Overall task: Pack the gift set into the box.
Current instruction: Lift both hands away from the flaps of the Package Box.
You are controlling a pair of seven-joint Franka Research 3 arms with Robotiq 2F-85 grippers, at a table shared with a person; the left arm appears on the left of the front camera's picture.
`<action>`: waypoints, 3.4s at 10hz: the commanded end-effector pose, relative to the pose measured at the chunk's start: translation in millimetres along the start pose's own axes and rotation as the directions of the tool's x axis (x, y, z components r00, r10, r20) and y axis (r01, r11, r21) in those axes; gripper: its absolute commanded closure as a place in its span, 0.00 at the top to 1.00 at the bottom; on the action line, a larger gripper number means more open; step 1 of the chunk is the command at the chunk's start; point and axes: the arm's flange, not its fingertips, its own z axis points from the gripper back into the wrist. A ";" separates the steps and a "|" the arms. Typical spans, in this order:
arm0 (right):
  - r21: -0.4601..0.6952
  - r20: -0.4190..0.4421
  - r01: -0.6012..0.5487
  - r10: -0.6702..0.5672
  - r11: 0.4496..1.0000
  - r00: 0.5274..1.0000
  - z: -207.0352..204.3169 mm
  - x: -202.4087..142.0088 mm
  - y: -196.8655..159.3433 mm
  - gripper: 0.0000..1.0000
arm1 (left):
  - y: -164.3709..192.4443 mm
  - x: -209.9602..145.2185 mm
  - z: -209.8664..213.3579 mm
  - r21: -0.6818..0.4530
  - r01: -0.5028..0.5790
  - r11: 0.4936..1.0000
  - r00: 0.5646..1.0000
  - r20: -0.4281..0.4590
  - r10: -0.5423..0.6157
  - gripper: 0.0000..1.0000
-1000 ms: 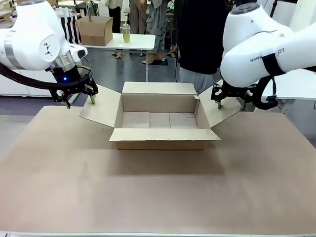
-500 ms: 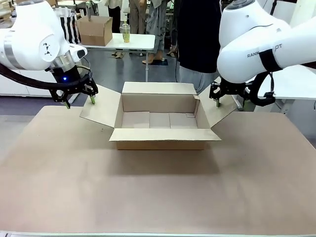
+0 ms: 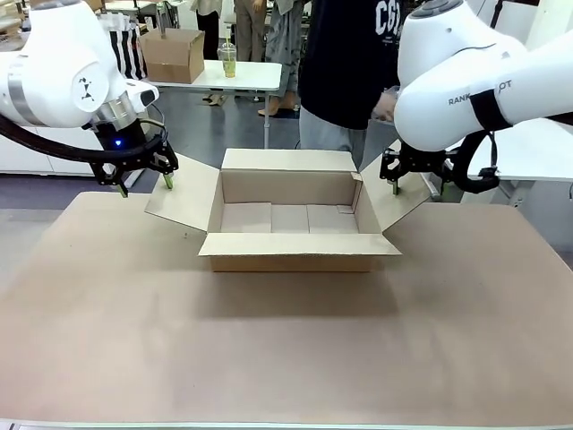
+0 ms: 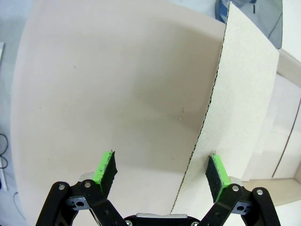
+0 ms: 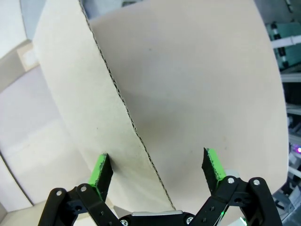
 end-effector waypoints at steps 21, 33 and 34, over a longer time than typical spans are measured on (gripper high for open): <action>-0.023 0.015 0.018 -0.017 1.000 1.000 1.2 3.9 3.0 1.00 | -0.9 0.6 0.8 0.022 -0.011 1.000 1.000 0.000 0.011 1.00; -0.023 0.015 0.018 -0.017 1.000 1.000 1.2 3.9 3.0 1.00 | -0.9 0.6 0.8 0.022 -0.011 1.000 1.000 0.000 0.011 1.00; -0.023 0.015 0.018 -0.017 1.000 1.000 1.2 3.9 3.0 1.00 | -0.9 0.6 0.8 0.022 -0.011 1.000 1.000 0.000 0.011 1.00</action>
